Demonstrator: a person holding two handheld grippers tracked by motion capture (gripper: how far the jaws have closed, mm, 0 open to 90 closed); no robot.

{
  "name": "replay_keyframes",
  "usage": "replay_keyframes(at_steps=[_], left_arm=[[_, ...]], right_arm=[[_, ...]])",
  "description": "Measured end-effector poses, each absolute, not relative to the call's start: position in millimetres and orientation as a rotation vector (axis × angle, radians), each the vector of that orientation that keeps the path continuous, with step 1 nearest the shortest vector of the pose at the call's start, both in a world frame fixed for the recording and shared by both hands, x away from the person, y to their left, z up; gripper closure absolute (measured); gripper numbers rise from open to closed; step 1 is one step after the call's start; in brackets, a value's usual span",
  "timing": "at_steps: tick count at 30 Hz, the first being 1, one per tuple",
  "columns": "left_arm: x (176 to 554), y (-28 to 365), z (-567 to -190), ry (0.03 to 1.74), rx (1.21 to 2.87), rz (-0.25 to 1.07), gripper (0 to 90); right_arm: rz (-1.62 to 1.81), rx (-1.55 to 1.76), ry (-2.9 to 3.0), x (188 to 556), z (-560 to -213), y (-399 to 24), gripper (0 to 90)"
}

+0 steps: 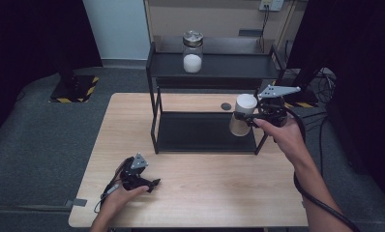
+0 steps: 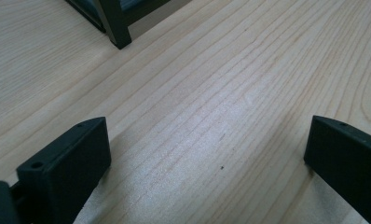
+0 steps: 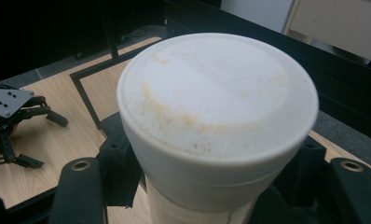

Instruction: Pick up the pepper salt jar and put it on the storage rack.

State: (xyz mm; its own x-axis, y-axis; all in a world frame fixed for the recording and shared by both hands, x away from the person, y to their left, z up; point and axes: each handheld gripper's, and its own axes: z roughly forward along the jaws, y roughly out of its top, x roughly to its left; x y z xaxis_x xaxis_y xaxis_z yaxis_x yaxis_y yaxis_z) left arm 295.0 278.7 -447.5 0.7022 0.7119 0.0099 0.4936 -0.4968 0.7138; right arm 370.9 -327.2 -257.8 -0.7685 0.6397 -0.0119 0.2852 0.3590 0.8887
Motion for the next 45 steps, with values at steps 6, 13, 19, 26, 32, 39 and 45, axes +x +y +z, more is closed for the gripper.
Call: replay_keyframes(at_steps=[6, 13, 19, 26, 32, 39, 45], left_arm=[[295, 279, -447, 0.915, 2.200, 0.397, 0.0], [295, 279, -448, 0.915, 2.199, 0.397, 0.0], [295, 279, -448, 0.915, 2.199, 0.396, 0.0], [295, 279, -447, 0.913, 2.200, 0.395, 0.0], [297, 279, -448, 0.906, 2.202, 0.393, 0.0], [297, 279, -448, 0.905, 2.201, 0.392, 0.0], [298, 279, -448, 0.903, 2.203, 0.392, 0.0]], right_arm=[[1.374, 0.813, 2.266, 370, -249, -329, 35.5], [1.377, 0.810, 2.275, 371, -240, -331, 35.5], [1.372, 0.806, 2.287, 373, -231, -331, 35.5], [1.392, 0.798, 2.282, 376, -220, -334, 35.5], [1.394, 0.790, 2.292, 380, -206, -336, 35.5], [1.407, 0.782, 2.290, 382, -188, -342, 35.5], [1.421, 0.781, 2.293, 386, -175, -346, 35.5]])
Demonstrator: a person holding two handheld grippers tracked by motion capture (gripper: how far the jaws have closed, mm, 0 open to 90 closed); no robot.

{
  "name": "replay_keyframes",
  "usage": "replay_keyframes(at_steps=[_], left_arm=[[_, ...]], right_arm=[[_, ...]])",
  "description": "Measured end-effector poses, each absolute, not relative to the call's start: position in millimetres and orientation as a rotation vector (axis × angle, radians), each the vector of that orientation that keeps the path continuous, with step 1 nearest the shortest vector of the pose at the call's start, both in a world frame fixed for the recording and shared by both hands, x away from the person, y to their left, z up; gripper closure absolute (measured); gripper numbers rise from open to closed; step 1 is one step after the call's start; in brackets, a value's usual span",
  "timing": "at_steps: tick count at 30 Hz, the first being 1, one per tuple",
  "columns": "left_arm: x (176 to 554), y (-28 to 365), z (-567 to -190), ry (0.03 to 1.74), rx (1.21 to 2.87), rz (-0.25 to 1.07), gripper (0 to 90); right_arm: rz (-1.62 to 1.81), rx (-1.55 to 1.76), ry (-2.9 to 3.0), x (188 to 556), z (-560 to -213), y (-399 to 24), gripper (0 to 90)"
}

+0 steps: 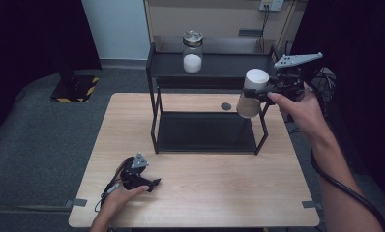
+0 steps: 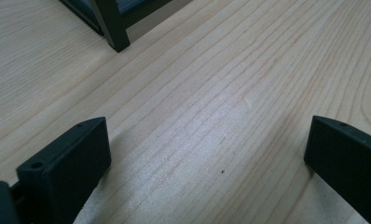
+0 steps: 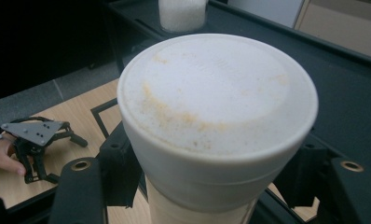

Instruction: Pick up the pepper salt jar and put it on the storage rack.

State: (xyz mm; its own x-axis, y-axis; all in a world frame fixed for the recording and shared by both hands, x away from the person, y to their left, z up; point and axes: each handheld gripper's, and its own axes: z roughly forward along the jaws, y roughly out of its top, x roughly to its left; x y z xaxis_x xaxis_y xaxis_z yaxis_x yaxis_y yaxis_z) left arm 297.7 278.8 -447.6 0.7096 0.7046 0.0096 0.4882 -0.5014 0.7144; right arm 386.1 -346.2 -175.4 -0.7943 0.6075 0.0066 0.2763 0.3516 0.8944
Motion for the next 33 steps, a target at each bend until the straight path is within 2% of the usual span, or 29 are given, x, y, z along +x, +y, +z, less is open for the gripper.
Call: replay_keyframes(at_steps=[20, 33], left_arm=[[300, 279, -448, 0.895, 2.206, 0.389, 0.0], [301, 279, -448, 0.893, 2.206, 0.387, 0.0]], right_arm=[[1.457, 0.770, 2.242, 388, -134, -356, 35.5], [1.456, 0.788, 2.219, 402, -116, -354, 35.5]])
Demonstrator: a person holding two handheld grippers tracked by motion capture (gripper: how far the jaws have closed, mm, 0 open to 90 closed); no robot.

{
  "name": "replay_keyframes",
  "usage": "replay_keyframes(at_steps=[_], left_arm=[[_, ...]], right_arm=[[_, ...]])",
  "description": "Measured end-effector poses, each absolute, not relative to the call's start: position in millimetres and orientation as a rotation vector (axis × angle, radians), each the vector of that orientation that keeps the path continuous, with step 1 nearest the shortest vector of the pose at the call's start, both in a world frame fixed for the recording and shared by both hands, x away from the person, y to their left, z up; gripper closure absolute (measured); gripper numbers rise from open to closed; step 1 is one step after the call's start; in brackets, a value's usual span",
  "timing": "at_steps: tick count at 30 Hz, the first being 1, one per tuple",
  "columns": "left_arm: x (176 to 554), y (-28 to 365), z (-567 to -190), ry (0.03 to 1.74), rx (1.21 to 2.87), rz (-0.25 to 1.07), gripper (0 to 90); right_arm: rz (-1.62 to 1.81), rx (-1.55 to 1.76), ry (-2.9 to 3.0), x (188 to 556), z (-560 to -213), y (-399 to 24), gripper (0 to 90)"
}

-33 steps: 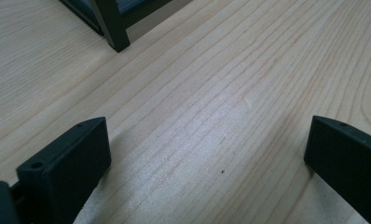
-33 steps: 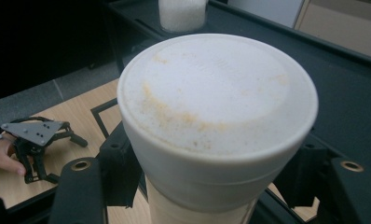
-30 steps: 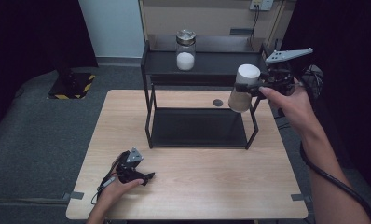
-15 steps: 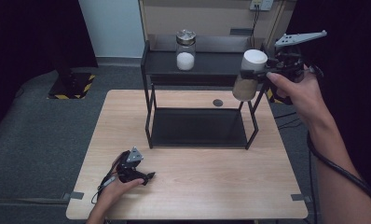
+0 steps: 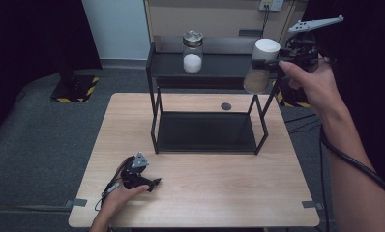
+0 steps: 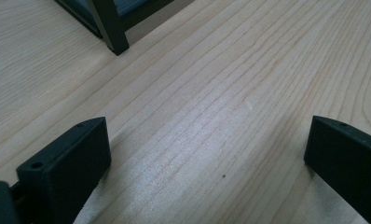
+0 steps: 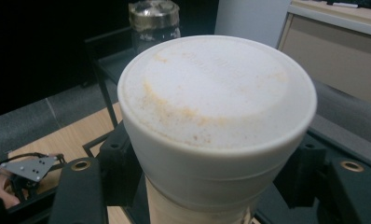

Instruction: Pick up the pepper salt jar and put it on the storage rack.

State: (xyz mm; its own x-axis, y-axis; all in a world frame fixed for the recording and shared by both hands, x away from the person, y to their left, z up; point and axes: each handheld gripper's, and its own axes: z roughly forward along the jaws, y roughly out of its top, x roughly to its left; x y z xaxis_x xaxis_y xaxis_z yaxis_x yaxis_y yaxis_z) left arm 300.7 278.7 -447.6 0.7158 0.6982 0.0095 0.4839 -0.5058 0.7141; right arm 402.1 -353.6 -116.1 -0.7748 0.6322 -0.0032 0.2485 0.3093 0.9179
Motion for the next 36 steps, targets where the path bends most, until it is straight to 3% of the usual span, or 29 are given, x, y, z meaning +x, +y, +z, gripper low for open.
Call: replay_keyframes(at_steps=[20, 36], left_arm=[[302, 279, -447, 0.887, 2.209, 0.385, 0.0], [303, 279, -447, 0.880, 2.216, 0.384, 0.0]], right_arm=[[1.429, 0.821, 2.162, 438, -97, -329, 35.4], [1.419, 0.841, 2.165, 463, -101, -313, 35.4]])
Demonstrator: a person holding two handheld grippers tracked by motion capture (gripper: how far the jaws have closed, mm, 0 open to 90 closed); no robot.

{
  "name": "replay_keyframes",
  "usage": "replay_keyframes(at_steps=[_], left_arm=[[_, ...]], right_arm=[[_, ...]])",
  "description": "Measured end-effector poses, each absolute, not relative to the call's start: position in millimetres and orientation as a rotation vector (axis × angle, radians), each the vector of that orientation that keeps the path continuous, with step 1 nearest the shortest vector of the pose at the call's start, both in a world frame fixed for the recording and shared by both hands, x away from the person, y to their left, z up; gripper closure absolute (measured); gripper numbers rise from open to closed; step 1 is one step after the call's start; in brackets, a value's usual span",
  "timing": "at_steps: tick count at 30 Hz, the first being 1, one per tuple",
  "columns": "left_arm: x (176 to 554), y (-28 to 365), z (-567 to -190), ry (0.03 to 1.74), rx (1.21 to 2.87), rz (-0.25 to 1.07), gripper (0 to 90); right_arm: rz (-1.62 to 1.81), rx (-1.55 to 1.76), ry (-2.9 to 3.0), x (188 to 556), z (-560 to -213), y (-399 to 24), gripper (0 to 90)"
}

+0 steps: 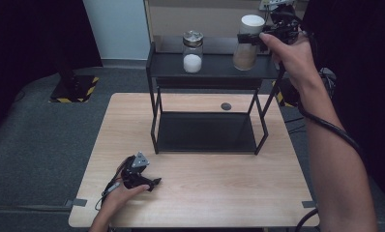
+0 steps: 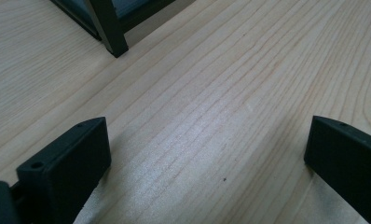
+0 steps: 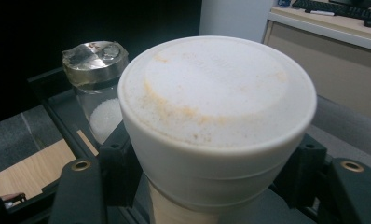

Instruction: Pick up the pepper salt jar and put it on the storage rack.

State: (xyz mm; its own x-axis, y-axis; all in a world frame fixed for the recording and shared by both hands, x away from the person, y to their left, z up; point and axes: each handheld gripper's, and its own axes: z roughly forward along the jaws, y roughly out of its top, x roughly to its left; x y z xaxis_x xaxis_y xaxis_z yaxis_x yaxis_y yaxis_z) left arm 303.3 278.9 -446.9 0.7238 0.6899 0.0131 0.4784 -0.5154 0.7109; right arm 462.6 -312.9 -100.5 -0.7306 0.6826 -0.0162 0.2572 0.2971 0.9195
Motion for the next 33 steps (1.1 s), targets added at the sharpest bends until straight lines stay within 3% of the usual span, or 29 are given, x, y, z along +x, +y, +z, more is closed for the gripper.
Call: replay_keyframes(at_steps=[33], left_arm=[[303, 279, -447, 0.881, 2.213, 0.385, 0.0]], right_arm=[[1.422, 0.880, 2.177, 477, -119, -307, 34.2]])
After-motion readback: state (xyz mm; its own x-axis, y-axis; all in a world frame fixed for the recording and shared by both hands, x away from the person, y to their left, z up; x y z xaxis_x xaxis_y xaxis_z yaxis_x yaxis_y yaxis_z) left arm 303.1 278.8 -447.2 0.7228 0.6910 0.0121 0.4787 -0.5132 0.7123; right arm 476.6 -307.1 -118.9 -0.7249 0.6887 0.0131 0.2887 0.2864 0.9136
